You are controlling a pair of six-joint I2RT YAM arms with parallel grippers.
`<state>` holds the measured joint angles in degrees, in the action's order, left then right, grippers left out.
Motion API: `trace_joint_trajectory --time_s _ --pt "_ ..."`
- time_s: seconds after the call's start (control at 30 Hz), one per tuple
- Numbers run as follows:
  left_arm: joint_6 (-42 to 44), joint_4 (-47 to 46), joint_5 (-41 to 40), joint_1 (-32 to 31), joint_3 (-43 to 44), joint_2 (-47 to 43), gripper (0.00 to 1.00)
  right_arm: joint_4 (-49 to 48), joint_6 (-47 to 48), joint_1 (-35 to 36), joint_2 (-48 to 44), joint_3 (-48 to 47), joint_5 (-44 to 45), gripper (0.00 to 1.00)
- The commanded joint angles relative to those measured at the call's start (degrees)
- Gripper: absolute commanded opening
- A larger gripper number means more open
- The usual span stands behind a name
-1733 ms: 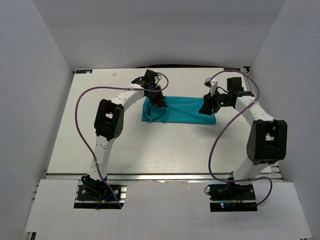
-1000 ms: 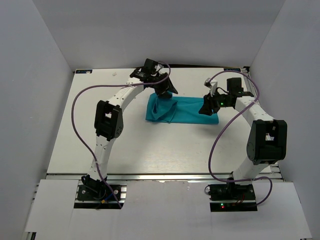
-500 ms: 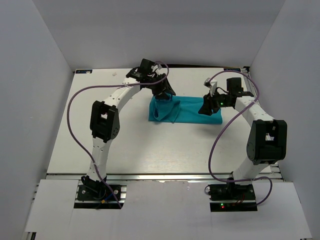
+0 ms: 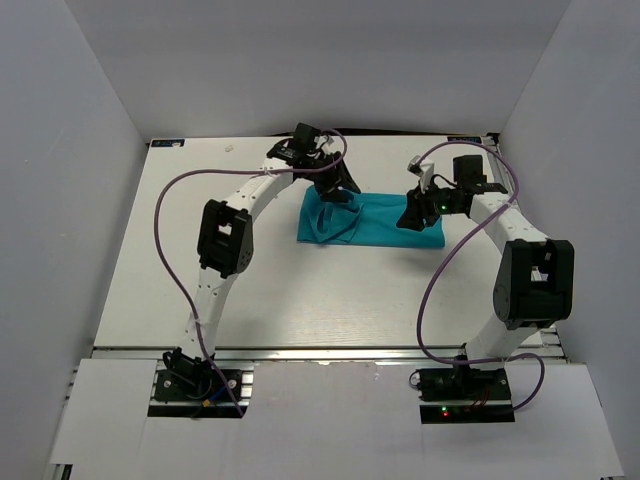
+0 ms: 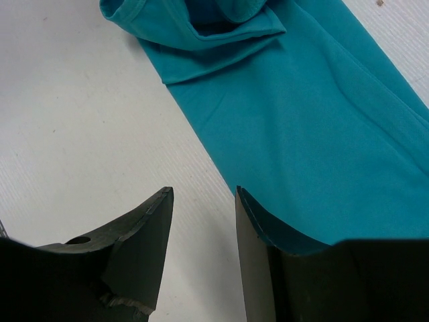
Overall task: Fold and stack the t-shirts
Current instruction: Fold the folded rectangular tshirt in 1/3 of the way
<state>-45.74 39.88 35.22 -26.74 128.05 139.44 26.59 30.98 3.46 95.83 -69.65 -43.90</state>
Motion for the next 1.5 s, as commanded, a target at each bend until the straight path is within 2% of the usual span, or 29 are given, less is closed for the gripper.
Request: trace_joint_trajectory --time_s 0.0,0.2,0.43,0.57,0.77,0.9,1.2,1.37,1.47 --pt "0.56 -1.03 -2.87 0.28 2.56 -4.86 0.6 -0.14 1.97 1.01 -1.44 -1.02 -1.36 0.49" --pt "6.79 -1.99 -10.52 4.68 -7.1 -16.99 0.59 1.1 6.62 7.16 0.05 -4.18 -3.91 0.51" --pt "8.82 -2.87 -12.1 9.42 -22.56 -27.89 0.59 -1.45 22.88 12.96 4.53 -9.71 -7.78 0.63" --pt "8.21 -5.16 -13.6 11.01 -32.41 -34.48 0.59 -0.66 20.54 15.16 13.74 -21.19 -7.17 0.64" --pt "7.15 -7.01 -13.51 13.91 -42.87 -42.49 0.59 0.56 19.73 18.06 22.1 -29.04 -3.74 0.66" --pt "7.06 -7.18 -13.42 15.58 -47.36 -45.91 0.59 3.55 18.68 18.68 24.93 -33.36 -4.18 0.65" --pt "6.36 -7.8 -13.07 17.07 -53.52 -49.79 0.59 -2.06 11.48 21.06 25.46 -30.46 0.74 0.6" --pt "6.18 -7.71 -12.99 17.16 -53.78 -50.14 0.59 -3.21 8.75 21.58 26.34 -30.29 3.21 0.52" --pt "5.92 -7.71 -12.81 17.25 -54.31 -50.14 0.59 -2.77 8.48 21.5 26.25 -29.41 3.38 0.43"
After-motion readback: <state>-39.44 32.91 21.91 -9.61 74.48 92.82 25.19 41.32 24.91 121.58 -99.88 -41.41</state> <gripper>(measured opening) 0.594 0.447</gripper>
